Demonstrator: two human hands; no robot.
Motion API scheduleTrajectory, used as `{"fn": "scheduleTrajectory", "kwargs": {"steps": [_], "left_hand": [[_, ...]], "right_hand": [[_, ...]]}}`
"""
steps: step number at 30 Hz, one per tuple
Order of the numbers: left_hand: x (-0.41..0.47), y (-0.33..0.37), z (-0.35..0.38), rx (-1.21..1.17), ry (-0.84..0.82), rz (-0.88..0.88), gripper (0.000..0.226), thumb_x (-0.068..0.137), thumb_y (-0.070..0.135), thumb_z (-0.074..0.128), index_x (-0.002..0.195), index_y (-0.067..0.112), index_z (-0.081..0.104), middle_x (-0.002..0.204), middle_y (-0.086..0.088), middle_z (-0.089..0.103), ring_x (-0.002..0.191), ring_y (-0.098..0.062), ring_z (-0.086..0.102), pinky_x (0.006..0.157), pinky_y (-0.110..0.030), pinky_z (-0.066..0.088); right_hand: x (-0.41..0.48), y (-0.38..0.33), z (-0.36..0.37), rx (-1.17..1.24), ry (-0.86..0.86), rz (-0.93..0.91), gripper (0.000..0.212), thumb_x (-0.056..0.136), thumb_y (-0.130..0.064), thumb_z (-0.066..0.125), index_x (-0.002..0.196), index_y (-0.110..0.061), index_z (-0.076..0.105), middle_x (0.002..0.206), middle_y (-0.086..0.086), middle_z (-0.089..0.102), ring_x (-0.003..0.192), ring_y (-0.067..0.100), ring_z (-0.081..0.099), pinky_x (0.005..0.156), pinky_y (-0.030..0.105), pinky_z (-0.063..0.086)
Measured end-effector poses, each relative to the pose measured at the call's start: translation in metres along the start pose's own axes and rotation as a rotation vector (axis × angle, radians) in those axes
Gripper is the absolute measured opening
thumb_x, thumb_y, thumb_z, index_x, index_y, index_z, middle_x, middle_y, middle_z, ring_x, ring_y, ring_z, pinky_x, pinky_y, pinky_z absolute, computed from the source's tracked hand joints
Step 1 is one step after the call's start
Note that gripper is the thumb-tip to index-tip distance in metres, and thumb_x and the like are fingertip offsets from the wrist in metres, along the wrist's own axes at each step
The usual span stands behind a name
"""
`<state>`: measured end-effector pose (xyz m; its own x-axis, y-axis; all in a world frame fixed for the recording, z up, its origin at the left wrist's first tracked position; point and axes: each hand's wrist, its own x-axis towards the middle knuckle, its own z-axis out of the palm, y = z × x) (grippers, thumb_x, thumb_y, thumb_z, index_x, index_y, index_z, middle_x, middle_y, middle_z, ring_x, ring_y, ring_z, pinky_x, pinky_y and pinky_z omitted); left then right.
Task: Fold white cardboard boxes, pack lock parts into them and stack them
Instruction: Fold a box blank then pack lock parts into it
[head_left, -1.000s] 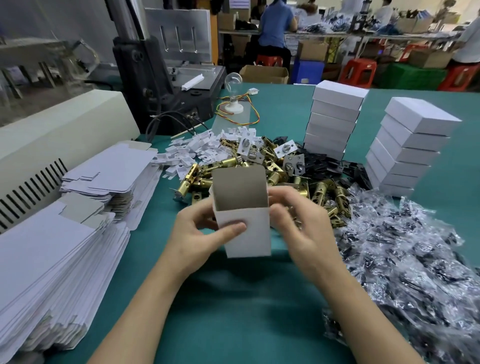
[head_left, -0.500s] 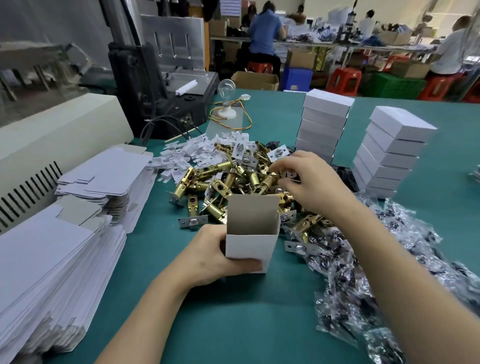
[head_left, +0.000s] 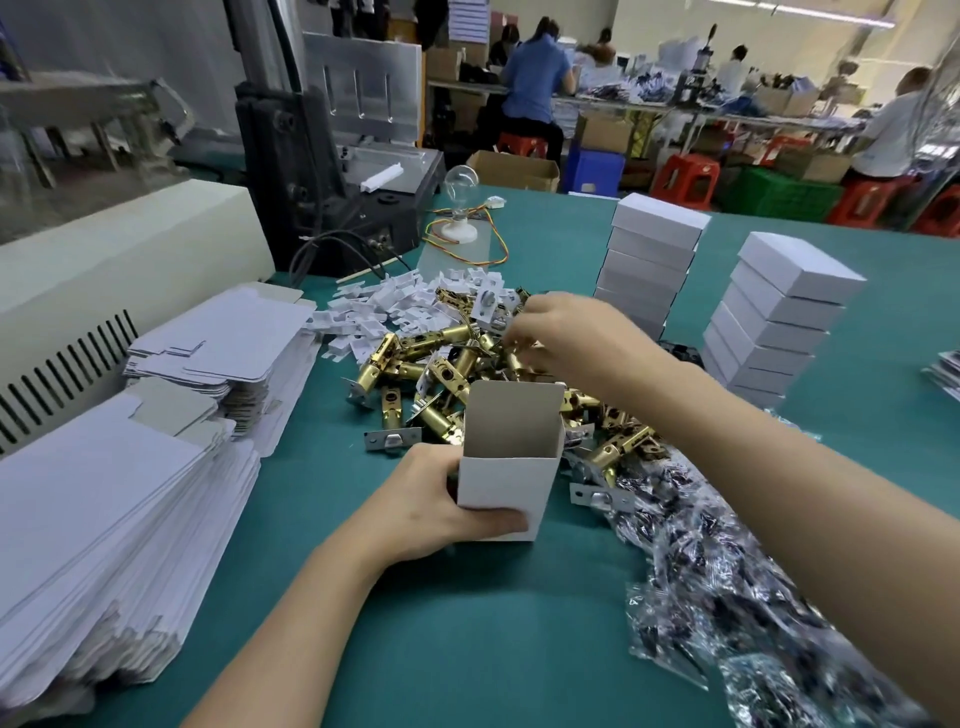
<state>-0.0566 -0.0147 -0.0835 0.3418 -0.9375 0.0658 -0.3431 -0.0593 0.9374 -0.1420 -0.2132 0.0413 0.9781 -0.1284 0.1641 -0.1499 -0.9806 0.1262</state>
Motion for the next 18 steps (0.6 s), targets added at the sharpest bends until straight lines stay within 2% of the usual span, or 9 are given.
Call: {"fn": "scheduleTrajectory", "kwargs": {"steps": [4,8,10,12,14,16,18], "left_hand": [[0.001,-0.001,0.002,-0.011,0.035,0.014,0.034,0.066,0.051,0.090,0.096,0.042,0.077,0.098,0.014,0.078,0.094,-0.003,0.073,0.074,-0.016,0.053],[0.002,0.000,0.001,-0.012,0.092,0.025,0.040,0.065,0.055,0.092,0.101,0.050,0.074,0.104,0.022,0.077,0.101,0.003,0.071,0.078,-0.010,0.051],[0.003,-0.001,0.001,0.011,0.127,0.026,0.048,0.063,0.059,0.090,0.106,0.049,0.071,0.106,0.026,0.076,0.103,0.005,0.069,0.078,-0.008,0.050],[0.003,-0.002,0.001,0.025,0.152,0.021,0.058,0.061,0.063,0.089,0.113,0.047,0.069,0.109,0.029,0.074,0.105,0.006,0.068,0.079,-0.008,0.050],[0.003,-0.003,0.001,0.029,0.168,0.009,0.066,0.059,0.066,0.089,0.118,0.045,0.067,0.112,0.030,0.072,0.107,0.007,0.067,0.080,-0.010,0.052],[0.003,-0.003,0.001,0.034,0.169,-0.001,0.068,0.059,0.066,0.090,0.119,0.045,0.066,0.112,0.030,0.072,0.106,0.006,0.067,0.078,-0.013,0.055],[0.003,-0.004,0.001,0.034,0.158,-0.002,0.065,0.060,0.065,0.091,0.118,0.046,0.067,0.110,0.029,0.072,0.103,0.004,0.068,0.072,-0.015,0.057]], "right_hand": [[-0.003,0.016,-0.005,0.070,0.167,0.176,0.025,0.101,-0.012,0.061,0.123,-0.013,0.073,0.116,0.007,0.070,0.109,0.029,0.064,0.091,0.041,0.051],[-0.011,0.019,-0.027,0.232,0.400,0.263,0.022,0.099,-0.009,0.064,0.119,-0.007,0.074,0.114,0.009,0.072,0.105,0.026,0.065,0.096,0.041,0.051],[-0.017,0.016,-0.048,0.337,0.560,0.272,0.021,0.097,-0.009,0.068,0.117,-0.009,0.075,0.108,0.005,0.073,0.098,0.019,0.067,0.092,0.033,0.054],[-0.027,0.011,-0.070,0.486,0.665,0.277,0.020,0.096,-0.012,0.070,0.115,-0.015,0.076,0.100,-0.006,0.074,0.090,0.009,0.068,0.084,0.023,0.056],[-0.038,0.005,-0.084,0.691,0.653,0.266,0.018,0.096,-0.013,0.070,0.111,-0.021,0.076,0.095,-0.012,0.074,0.084,0.002,0.068,0.079,0.021,0.057],[-0.047,-0.005,-0.086,0.867,0.561,0.240,0.020,0.095,-0.009,0.070,0.106,-0.025,0.075,0.093,-0.008,0.076,0.081,0.001,0.067,0.076,0.020,0.056],[-0.053,-0.013,-0.077,0.881,0.475,0.213,0.021,0.094,-0.007,0.071,0.105,-0.025,0.076,0.093,-0.007,0.077,0.080,0.001,0.067,0.076,0.022,0.057]]}}
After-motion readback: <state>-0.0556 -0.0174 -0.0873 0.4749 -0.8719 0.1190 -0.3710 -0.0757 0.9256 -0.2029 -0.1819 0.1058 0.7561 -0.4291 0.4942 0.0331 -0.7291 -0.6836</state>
